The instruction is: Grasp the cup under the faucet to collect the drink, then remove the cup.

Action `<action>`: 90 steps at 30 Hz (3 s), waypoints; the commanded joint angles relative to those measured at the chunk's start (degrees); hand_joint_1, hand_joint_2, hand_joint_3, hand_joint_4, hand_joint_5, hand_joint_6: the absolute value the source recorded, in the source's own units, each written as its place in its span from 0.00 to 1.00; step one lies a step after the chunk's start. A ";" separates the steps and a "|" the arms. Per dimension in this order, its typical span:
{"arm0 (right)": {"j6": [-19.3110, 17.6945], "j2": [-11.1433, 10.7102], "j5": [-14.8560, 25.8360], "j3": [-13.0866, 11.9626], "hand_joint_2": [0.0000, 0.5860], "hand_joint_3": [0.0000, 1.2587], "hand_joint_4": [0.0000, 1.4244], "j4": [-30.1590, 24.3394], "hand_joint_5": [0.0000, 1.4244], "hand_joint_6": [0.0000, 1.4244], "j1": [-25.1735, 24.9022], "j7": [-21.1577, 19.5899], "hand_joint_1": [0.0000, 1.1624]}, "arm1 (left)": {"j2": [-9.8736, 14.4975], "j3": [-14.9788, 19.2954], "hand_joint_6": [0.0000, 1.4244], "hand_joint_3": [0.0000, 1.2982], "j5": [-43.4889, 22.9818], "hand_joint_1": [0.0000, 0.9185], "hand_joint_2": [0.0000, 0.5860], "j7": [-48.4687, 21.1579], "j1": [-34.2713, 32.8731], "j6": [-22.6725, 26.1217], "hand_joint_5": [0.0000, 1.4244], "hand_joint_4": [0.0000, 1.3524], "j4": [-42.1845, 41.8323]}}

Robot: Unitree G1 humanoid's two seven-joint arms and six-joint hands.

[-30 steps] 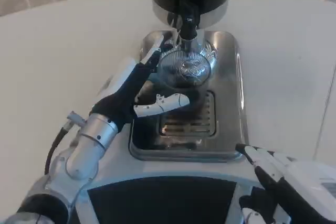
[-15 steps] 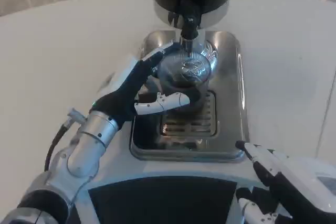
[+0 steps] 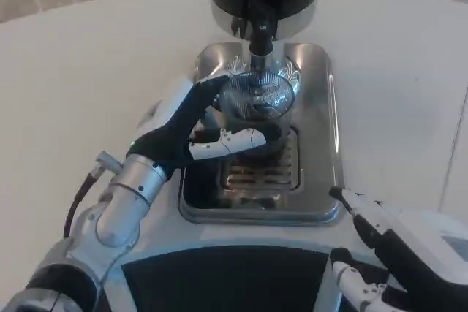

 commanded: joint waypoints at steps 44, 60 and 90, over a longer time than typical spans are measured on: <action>4.75 -3.22 -0.29 -0.02 0.95 0.00 0.00 -0.81 0.00 0.00 -5.38 0.88 0.07 | 6.26 5.41 1.00 0.74 0.01 0.61 0.10 12.99 10.51 -7.74 0.95 0.84 -7.58; 6.04 -10.38 2.70 0.47 0.95 0.00 0.00 2.03 0.00 0.00 -7.80 -1.90 0.06 | 9.86 12.17 1.00 0.74 -4.90 0.61 0.09 7.58 18.56 -8.77 0.95 0.84 -16.67; 3.54 -12.27 -1.19 9.37 1.00 0.00 0.00 2.67 0.00 0.00 -11.25 -5.53 0.08 | 10.45 21.30 1.00 0.74 -8.33 0.62 0.08 -0.56 40.35 -4.88 0.95 0.85 -46.40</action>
